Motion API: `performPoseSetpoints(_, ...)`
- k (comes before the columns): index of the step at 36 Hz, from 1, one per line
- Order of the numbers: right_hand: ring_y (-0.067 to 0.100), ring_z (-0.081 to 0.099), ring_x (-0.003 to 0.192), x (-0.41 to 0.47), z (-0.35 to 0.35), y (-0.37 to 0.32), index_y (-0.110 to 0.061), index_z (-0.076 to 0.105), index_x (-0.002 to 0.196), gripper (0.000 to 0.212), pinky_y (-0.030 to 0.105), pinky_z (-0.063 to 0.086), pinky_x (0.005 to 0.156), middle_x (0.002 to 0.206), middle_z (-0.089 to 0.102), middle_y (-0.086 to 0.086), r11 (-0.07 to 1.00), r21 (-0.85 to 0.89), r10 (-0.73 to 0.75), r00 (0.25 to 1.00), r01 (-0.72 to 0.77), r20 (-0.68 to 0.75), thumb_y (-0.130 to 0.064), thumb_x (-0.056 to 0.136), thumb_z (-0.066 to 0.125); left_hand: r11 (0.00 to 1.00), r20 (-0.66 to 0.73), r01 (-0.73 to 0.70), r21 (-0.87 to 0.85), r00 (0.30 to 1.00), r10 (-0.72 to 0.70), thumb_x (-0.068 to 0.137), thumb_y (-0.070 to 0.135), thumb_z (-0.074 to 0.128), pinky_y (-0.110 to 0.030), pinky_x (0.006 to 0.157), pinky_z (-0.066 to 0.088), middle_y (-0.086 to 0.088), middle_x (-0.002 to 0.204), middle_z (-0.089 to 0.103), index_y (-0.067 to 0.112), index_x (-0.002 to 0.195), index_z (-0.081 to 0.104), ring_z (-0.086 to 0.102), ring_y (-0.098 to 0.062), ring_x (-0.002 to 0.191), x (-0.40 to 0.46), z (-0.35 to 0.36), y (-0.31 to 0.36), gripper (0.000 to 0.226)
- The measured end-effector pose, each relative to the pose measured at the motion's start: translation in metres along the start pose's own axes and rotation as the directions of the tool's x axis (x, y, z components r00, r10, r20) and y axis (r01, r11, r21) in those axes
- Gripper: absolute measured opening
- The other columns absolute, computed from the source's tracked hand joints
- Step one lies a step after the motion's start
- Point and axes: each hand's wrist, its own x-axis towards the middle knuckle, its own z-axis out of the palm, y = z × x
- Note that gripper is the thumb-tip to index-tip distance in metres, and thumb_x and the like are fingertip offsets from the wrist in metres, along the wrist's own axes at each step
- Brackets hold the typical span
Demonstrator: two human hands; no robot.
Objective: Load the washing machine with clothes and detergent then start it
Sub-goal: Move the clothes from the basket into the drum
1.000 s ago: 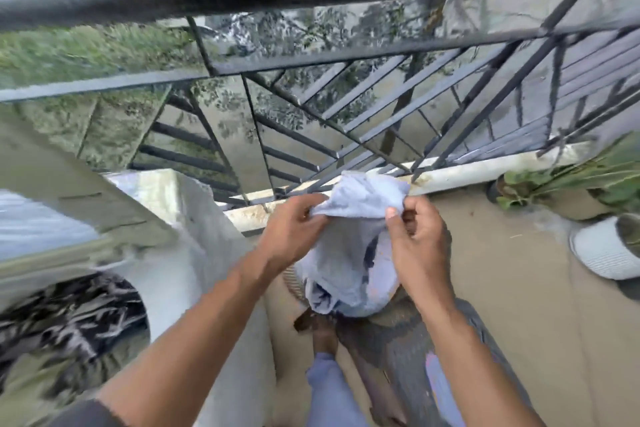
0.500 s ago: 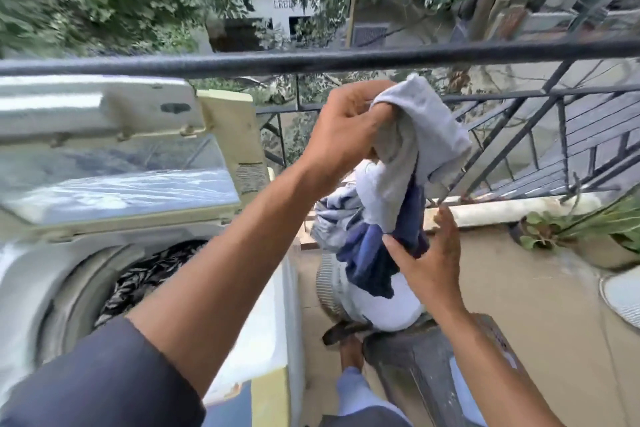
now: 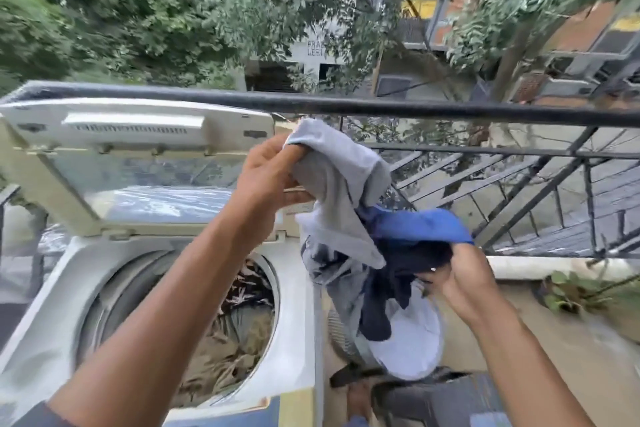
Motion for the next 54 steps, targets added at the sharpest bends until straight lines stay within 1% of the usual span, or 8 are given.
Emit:
performPoseSetpoints(15,0.034,0.058,0.133,-0.108,0.132,-0.087,-0.013,0.07,0.128,0.035,0.051,0.044,0.115,0.138,0.064,0.015,0.905,0.423,-0.326,0.718,0.047,0.615,-0.025,0.097,0.058,0.965,0.142,0.262,-0.031,0.956,-0.255,0.064,0.071,0.086,-0.055,0.112,0.045,0.022,0.141,0.065,0.047,0.144,0.047,0.061,-0.004,0.131,-0.101,-0.089,-0.096,0.093)
performPoseSetpoints(22,0.041,0.047,0.142,-0.13,0.209,-0.074,-0.007,0.053,0.143,0.047,0.065,0.025,0.121,0.149,0.055,0.019,0.857,0.475,-0.279,0.592,-0.202,0.756,-0.025,0.1,0.046,0.951,0.291,0.27,-0.148,0.931,-0.219,0.064,0.083,0.076,-0.065,0.112,0.046,-0.004,0.159,0.052,0.043,0.152,0.051,0.053,-0.031,0.143,-0.145,-0.119,-0.109,0.099)
performPoseSetpoints(27,0.05,0.037,0.147,-0.123,0.241,-0.051,-0.01,0.033,0.16,0.055,0.071,0.032,0.114,0.16,0.04,0.024,0.85,0.44,-0.186,0.615,-0.291,0.766,-0.032,0.111,0.033,0.972,-0.106,-0.063,-0.226,0.994,0.04,0.092,0.046,0.062,-0.046,0.077,0.062,-0.003,0.103,0.081,0.018,0.1,0.084,0.078,-0.022,0.096,-0.145,-0.143,-0.106,0.036)
performPoseSetpoints(30,0.052,0.042,0.143,-0.109,0.247,-0.032,-0.007,0.032,0.16,0.056,0.068,0.041,0.106,0.159,0.043,0.024,0.853,0.422,-0.122,0.669,-0.307,0.733,-0.034,0.112,0.033,0.942,-0.327,-0.013,-0.337,0.939,-0.104,0.112,0.029,0.038,-0.056,0.094,0.056,-0.011,0.135,0.07,0.009,0.129,0.071,0.067,-0.031,0.126,-0.14,-0.182,-0.121,0.042)
performPoseSetpoints(34,0.047,0.046,0.142,-0.087,0.248,-0.001,-0.003,0.037,0.157,0.055,0.064,0.04,0.112,0.156,0.046,0.023,0.924,0.308,-0.012,0.788,-0.227,0.616,-0.032,0.111,0.037,0.954,-0.362,0.152,-0.26,0.9,-0.242,0.093,0.023,0.08,-0.031,0.093,0.049,0.018,0.102,0.071,0.034,0.091,0.068,0.062,0.017,0.095,-0.145,-0.232,-0.161,0.017)
performPoseSetpoints(44,0.015,0.068,0.098,-0.046,0.252,0.108,-0.027,0.065,0.124,0.035,0.034,0.051,0.08,0.117,0.074,0.0,0.977,-0.213,0.072,0.959,-0.012,0.275,-0.003,0.103,0.049,0.921,-0.574,0.244,-0.303,0.725,-0.381,0.051,0.011,0.081,-0.022,0.059,0.056,-0.003,0.108,0.064,0.003,0.128,0.059,0.058,-0.025,0.1,-0.137,-0.287,-0.187,0.081)
performPoseSetpoints(48,0.021,0.062,0.108,-0.037,0.257,0.146,-0.024,0.062,0.124,0.042,0.039,0.049,0.093,0.128,0.067,0.007,0.842,-0.54,0.17,0.957,-0.016,0.236,0.004,0.093,0.056,0.865,-0.538,0.304,-0.399,0.686,-0.49,0.105,0.003,0.057,-0.029,0.044,0.055,-0.003,0.095,0.071,0.019,0.133,0.058,0.067,-0.017,0.063,-0.119,-0.278,-0.187,0.033)
performPoseSetpoints(54,0.024,0.045,0.136,-0.044,0.264,0.164,-0.027,0.045,0.148,0.065,0.026,0.038,0.101,0.143,0.042,0.005,0.4,-0.883,0.179,0.923,0.247,0.34,-0.005,0.089,0.059,0.922,-0.616,0.386,0.028,0.733,-0.288,0.099,0.0,0.065,-0.019,0.079,0.053,-0.006,0.134,0.063,0.011,0.136,0.061,0.061,-0.003,0.093,-0.101,-0.278,-0.208,0.039)
